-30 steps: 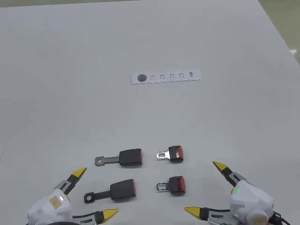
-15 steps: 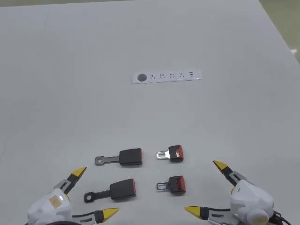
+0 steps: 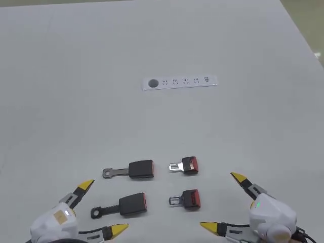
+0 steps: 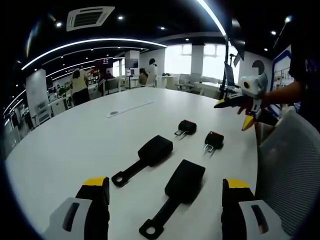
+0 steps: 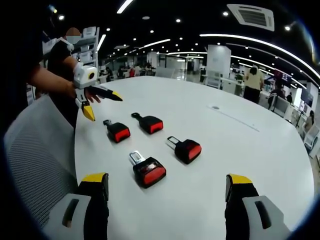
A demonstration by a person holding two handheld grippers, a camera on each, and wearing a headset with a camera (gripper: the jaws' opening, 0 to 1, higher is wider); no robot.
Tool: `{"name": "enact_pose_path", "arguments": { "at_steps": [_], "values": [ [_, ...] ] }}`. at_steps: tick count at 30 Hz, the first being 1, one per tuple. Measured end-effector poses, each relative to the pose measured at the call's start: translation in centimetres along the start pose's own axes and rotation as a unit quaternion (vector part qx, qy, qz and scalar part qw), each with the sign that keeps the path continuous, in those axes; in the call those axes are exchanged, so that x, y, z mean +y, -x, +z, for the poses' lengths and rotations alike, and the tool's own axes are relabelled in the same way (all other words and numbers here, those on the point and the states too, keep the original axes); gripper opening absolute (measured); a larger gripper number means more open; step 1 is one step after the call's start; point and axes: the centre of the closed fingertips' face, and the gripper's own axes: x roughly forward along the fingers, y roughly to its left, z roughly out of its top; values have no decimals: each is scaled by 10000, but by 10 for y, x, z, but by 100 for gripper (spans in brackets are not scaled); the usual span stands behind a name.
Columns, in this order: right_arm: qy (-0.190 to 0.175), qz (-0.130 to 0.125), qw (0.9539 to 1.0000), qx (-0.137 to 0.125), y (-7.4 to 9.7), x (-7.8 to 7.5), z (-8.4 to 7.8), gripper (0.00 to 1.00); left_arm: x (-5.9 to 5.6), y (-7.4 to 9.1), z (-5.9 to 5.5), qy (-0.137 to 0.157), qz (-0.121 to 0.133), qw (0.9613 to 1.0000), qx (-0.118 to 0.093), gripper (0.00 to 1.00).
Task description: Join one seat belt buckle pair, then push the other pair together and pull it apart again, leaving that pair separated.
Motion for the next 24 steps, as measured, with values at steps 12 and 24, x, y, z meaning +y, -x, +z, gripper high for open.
{"name": "enact_pose_path", "arguments": {
  "at_steps": [12,24],
  "values": [
    [152,125,9997,106,-3,3,-3,98,-4,-2,-4,-96,-142,9998,122,88],
    [528,424,9974,244,-9,7,-3,83,-11,-15,-6,-374,-472,9975,356,78]
  ]
}}
